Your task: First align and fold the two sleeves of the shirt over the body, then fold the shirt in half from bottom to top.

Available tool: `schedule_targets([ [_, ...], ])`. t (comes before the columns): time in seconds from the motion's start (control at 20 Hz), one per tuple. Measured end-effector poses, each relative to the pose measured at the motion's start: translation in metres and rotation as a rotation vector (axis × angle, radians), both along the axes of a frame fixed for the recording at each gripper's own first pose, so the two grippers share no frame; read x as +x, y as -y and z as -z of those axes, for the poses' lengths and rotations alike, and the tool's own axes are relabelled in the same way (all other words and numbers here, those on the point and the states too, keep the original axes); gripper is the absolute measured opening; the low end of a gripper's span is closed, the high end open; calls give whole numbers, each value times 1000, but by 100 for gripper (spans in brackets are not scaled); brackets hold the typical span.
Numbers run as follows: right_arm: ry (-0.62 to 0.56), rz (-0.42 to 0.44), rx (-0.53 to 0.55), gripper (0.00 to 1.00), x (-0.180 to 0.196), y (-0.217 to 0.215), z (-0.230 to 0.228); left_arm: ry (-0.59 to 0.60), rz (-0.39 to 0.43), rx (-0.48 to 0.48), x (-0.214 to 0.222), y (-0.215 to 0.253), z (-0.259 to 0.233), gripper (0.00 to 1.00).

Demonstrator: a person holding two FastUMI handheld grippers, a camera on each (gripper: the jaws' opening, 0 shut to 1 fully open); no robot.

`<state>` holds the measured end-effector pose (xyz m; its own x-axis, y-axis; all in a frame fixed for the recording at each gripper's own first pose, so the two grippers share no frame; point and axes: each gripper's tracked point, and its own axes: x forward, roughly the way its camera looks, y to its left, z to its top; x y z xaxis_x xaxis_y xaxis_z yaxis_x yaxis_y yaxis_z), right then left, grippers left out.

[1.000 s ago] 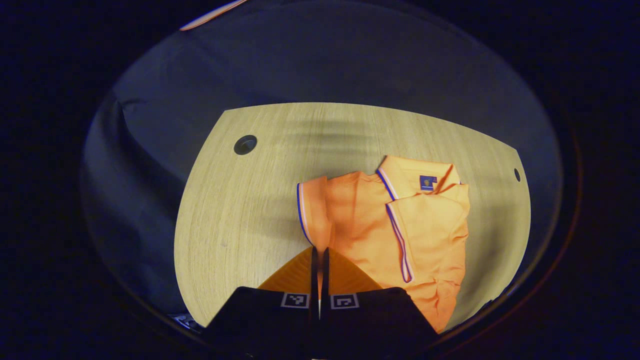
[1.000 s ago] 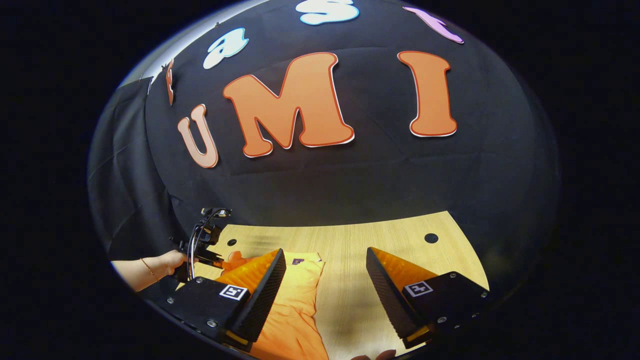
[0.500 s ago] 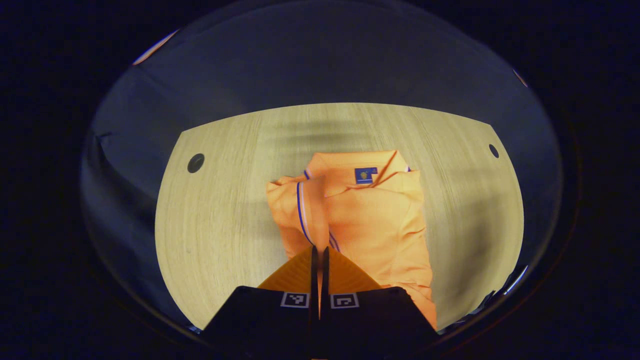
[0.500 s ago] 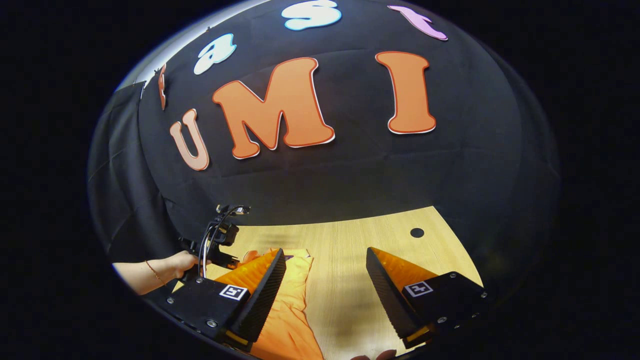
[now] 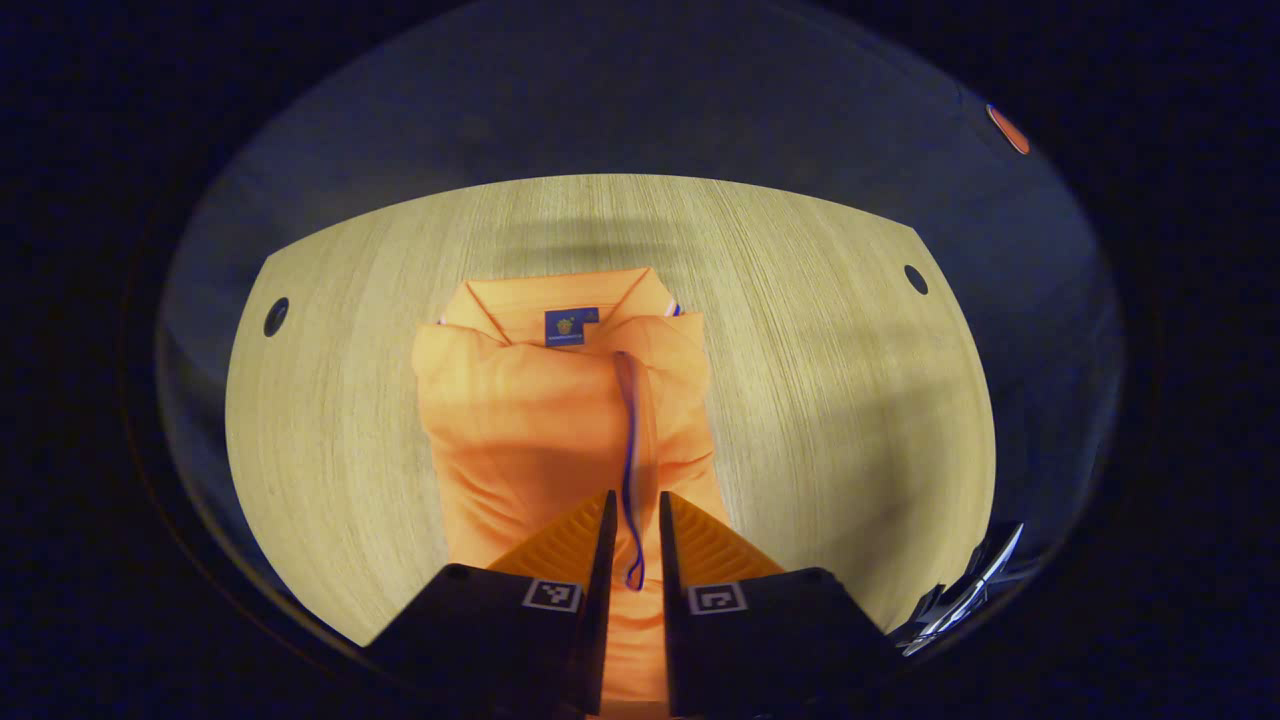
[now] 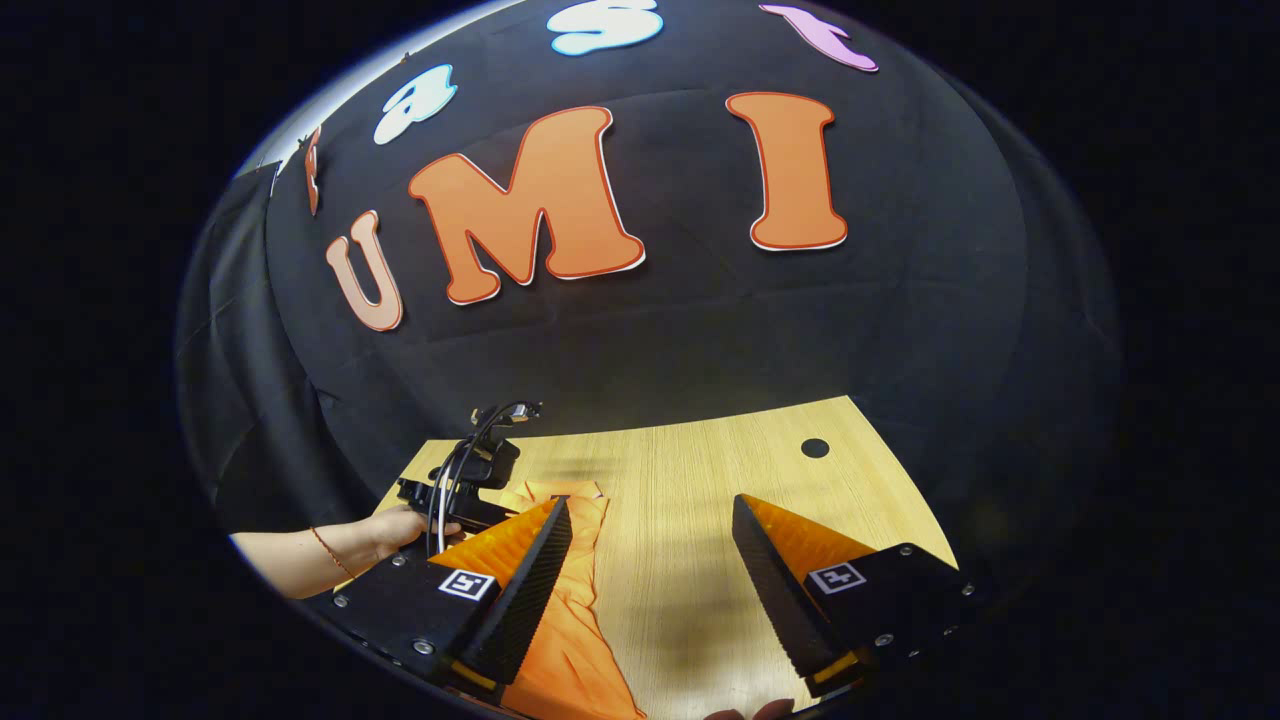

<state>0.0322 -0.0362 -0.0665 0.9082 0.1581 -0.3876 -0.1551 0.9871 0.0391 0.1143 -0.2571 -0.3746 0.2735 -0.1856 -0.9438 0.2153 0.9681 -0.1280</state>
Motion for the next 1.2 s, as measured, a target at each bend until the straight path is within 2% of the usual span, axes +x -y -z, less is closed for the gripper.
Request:
schedule_targets([
  [0.1, -6, -4, 1, 98, 0, -3, 1, -6, 7, -30, -5, 9, 2, 41],
  [0.2, -11, -10, -2, 98, 1, -7, 3, 0, 18, -63, -8, 16, -3, 67],
  [0.3, -20, -21, -5, 98, 1, -13, 6, 9, 18, -91, -13, 19, -13, 100],
  [0.5, -42, -51, -12, 98, 3, -30, 14, 33, -25, -157, -27, 6, -39, 99],
  [0.7, -77, -94, -40, 98, 4, -55, 29, 58, -71, -180, -45, -32, -54, 99],
  [1.0, -163, -143, -75, 98, 4, -92, 69, 99, -104, -113, -78, -112, -59, 99],
  [1.2, -240, -163, -137, 99, 1, -110, 105, 122, -78, -54, -113, -150, -57, 99],
])
